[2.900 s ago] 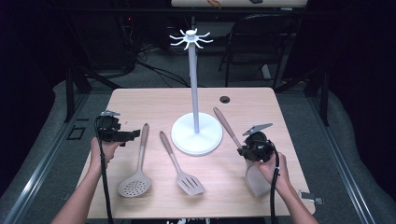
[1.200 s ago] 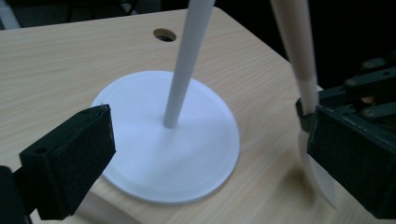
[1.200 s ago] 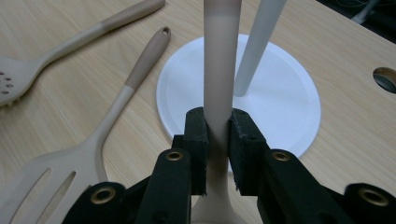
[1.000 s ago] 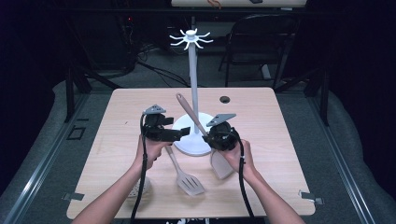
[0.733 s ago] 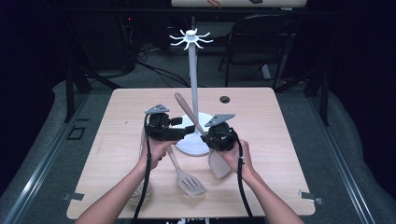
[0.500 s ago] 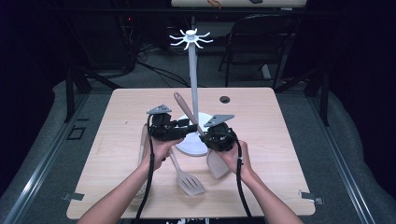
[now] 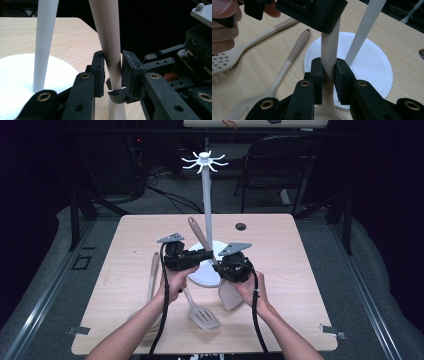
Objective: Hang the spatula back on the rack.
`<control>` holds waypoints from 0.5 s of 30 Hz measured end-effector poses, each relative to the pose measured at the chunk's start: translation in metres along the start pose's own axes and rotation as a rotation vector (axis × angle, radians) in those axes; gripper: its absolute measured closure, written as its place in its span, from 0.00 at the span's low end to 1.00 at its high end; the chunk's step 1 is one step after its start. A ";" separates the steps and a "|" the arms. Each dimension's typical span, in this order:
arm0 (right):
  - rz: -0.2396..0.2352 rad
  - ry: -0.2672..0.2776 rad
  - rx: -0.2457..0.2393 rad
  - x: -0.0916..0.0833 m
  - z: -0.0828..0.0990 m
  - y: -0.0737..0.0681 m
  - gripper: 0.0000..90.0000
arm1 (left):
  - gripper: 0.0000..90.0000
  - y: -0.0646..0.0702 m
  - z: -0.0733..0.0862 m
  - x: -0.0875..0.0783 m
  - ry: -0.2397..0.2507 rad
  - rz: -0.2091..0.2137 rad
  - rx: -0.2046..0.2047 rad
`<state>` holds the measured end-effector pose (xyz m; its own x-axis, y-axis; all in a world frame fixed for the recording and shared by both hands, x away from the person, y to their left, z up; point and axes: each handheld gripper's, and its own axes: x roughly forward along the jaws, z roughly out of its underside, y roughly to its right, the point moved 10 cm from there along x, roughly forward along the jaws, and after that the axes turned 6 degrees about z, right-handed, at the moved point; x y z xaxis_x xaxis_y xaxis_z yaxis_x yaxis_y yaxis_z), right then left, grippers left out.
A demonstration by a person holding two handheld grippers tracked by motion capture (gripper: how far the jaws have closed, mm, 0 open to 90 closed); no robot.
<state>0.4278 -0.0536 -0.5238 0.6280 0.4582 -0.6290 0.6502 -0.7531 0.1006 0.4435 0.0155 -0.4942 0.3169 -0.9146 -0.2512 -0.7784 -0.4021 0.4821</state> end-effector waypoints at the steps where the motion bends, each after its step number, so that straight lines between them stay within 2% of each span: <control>1: 0.002 -0.002 -0.007 0.000 0.000 0.000 0.87 | 0.81 0.000 0.000 0.000 0.001 -0.004 0.001; 5: 0.003 0.006 -0.001 -0.001 -0.001 0.000 0.87 | 0.82 0.003 -0.001 0.000 0.004 -0.013 0.024; 11: 0.003 0.042 -0.005 -0.004 -0.005 -0.002 0.87 | 0.85 0.010 -0.005 -0.001 0.047 0.016 0.028; 15: 0.010 0.062 -0.005 -0.008 -0.008 -0.001 0.87 | 0.85 0.014 -0.008 -0.003 0.063 0.020 0.060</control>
<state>0.4256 -0.0526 -0.5129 0.6597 0.4792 -0.5790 0.6457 -0.7555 0.1104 0.4360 0.0118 -0.4797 0.3326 -0.9241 -0.1880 -0.8153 -0.3820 0.4351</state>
